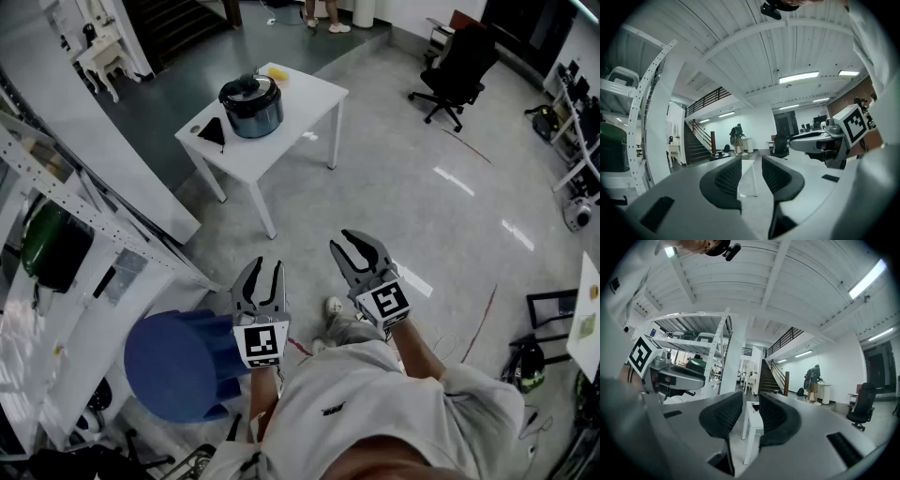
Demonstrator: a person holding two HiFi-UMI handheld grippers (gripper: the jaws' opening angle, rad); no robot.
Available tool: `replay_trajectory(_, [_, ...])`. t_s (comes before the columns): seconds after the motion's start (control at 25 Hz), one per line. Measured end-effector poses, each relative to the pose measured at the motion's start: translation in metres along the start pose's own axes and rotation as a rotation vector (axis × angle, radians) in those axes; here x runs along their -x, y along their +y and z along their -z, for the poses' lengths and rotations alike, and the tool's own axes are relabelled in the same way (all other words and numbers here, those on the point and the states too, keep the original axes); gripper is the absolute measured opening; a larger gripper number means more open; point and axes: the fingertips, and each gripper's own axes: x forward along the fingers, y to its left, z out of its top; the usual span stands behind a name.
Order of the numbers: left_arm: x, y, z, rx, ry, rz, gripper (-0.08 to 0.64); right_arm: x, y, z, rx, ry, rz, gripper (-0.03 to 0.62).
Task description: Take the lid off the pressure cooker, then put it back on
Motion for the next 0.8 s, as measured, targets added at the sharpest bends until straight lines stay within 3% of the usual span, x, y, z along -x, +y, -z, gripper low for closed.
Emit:
replay_trajectory(0.4, [-0.039, 0.032, 0.003, 0.003, -0.004, -0.005, 0.140, -0.052, -0.009, -0.003, -0.020, 0.007, -0.004, 0.114])
replay_trajectory(0.8, [-0.115, 0.070, -0.002, 0.009, 0.012, -0.043, 0.141, -0.121, -0.057, 0.009, -0.019, 0.032, -0.030, 0.114])
